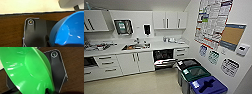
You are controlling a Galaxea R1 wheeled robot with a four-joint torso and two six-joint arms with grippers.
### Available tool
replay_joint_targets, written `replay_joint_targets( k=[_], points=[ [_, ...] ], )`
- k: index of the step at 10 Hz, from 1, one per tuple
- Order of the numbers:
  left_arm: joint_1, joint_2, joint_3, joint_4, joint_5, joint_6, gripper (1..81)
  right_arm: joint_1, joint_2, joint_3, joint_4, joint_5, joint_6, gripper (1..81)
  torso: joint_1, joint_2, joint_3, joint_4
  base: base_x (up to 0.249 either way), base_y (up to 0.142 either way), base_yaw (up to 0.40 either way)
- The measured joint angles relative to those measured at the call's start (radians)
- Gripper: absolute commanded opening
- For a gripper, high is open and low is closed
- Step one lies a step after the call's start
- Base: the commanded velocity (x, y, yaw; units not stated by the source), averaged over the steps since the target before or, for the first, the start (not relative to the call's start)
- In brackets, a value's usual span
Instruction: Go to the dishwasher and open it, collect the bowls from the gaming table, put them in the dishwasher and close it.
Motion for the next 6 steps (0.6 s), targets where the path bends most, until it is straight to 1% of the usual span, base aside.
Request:
replay_joint_targets(
  k=[1,3,6],
  points=[
    [0.006,0.000,0.000,0.000,0.007,0.000,1.0,-0.005,0.000,0.000,0.001,0.003,0.001,1.0,0.000,0.000,0.000,0.000,0.137,0.000,0.000],
    [-0.011,0.001,0.000,0.000,-0.001,0.000,1.0,0.009,0.000,0.000,-0.001,-0.007,-0.001,1.0,0.001,0.000,0.000,0.000,0.151,0.000,0.000],
    [-0.011,0.001,0.000,0.000,-0.001,0.000,1.0,0.006,0.000,0.000,-0.001,-0.006,-0.001,1.0,0.001,0.000,0.000,0.000,0.166,0.000,0.000]
  ],
)
